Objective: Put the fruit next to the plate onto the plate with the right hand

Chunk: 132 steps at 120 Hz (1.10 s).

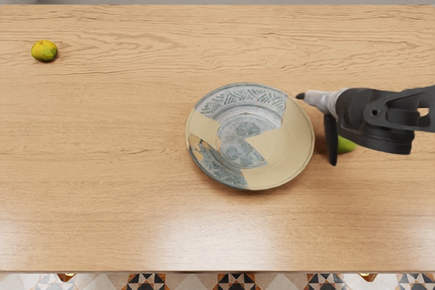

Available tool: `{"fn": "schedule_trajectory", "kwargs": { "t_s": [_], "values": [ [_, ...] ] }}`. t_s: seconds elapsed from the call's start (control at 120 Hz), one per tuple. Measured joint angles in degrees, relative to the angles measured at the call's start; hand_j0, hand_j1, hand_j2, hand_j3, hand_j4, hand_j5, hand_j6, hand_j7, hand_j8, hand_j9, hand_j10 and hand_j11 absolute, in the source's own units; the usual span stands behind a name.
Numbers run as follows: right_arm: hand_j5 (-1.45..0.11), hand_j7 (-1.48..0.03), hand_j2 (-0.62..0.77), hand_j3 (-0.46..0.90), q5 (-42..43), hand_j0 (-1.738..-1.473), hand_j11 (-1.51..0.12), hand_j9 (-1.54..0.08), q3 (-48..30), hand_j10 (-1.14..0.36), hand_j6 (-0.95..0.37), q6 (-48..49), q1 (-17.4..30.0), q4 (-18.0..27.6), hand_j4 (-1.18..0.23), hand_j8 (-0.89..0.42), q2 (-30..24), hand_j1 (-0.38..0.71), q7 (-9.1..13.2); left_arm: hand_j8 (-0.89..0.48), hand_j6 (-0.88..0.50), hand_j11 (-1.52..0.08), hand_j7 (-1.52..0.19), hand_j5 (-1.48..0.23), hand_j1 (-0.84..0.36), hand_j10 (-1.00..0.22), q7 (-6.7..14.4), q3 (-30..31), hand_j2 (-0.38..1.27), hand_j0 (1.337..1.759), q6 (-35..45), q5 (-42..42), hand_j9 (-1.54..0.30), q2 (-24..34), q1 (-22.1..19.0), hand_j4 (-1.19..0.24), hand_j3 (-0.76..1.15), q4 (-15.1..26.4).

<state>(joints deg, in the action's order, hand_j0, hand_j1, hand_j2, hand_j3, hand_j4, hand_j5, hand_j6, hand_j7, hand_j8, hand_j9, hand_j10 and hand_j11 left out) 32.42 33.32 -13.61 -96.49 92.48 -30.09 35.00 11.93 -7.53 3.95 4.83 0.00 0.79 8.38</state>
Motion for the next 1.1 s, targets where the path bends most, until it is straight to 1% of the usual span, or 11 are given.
{"fn": "schedule_trajectory", "kwargs": {
  "t_s": [0.217, 0.383, 0.542, 0.617, 0.792, 0.95, 1.1],
  "values": [
    [0.00, 0.00, 0.00, 0.00, 3.8, -1.658, 0.00, 0.00, 0.1, 0.00, 0.00, -0.8, 2.6, 0.5, 0.00, 0.00, -4.1, -0.35, 0.0, 0.00, 0.00, 0.00, 0.00, 0.00, 0.35, 0.00, 0.0, 0.0, 0.00, 1.658, 0.0, 0.0, 0.00, 0.0, 0.0, 0.00, 0.00, 0.1],
    [0.00, 0.00, 0.00, 0.00, 6.6, -1.658, 0.00, 0.00, -0.1, 0.00, 0.00, -3.7, 4.7, 0.3, 0.00, 0.00, -5.2, -0.35, 0.0, 0.00, 0.00, 0.00, 0.00, 0.00, 0.35, 0.00, 0.0, 0.0, 0.00, 1.658, 0.0, 0.0, 0.00, 0.0, 0.1, 0.00, 0.00, 0.1],
    [0.00, 0.00, 0.00, 0.00, 10.1, -1.658, 0.00, 0.00, -0.1, 0.00, 0.00, -9.4, 7.2, -0.1, 0.00, 0.00, -5.0, -0.35, 0.0, 0.00, 0.00, 0.00, 0.00, 0.00, 0.35, 0.00, 0.0, -0.1, 0.00, 1.658, 0.0, 0.0, 0.00, 0.0, 0.1, 0.00, 0.00, 0.1],
    [0.00, 0.00, 0.00, 0.00, 11.1, -1.658, 0.00, 0.00, 0.1, 0.00, 0.00, -11.9, 8.2, -0.2, 0.00, 0.00, -4.1, -0.35, 0.0, 0.00, 0.00, 0.00, 0.00, 0.00, 0.35, 0.00, 0.0, -0.1, 0.00, 1.658, 0.0, 0.0, 0.00, 0.0, 0.1, 0.00, 0.00, 0.1],
    [-0.06, -0.06, -0.01, 0.00, 13.1, -1.658, -0.06, -0.06, 0.3, -0.04, -0.05, -15.9, 10.6, -0.5, -0.04, -0.04, -2.1, -0.30, 0.0, 0.00, 0.00, 0.00, 0.00, 0.00, 0.35, 0.00, 0.0, 0.0, 0.00, 1.658, 0.0, 0.0, 0.00, 0.0, 0.1, 0.00, 0.00, 0.1],
    [-0.08, -0.08, -0.01, 0.00, 14.8, -1.658, -0.08, -0.08, 1.9, -0.06, -0.07, -19.7, 11.4, -0.6, -0.06, -0.06, -0.9, -0.27, 0.0, 0.00, 0.00, 0.00, 0.00, 0.00, 0.35, 0.00, 0.0, -0.1, 0.00, 1.658, 0.0, 0.0, 0.00, 0.0, 0.1, 0.00, 0.00, 0.1],
    [-0.09, -0.09, -0.01, 0.00, 16.0, -1.658, -0.09, -0.09, 3.6, -0.07, -0.07, -21.0, 12.0, -0.6, -0.07, -0.07, -0.5, -0.27, 0.0, 0.00, 0.00, 0.00, 0.00, 0.00, 0.35, 0.00, 0.0, -0.1, 0.00, 1.658, 0.0, 0.0, 0.00, 0.0, 0.1, 0.00, 0.00, 0.1]
  ]
}}
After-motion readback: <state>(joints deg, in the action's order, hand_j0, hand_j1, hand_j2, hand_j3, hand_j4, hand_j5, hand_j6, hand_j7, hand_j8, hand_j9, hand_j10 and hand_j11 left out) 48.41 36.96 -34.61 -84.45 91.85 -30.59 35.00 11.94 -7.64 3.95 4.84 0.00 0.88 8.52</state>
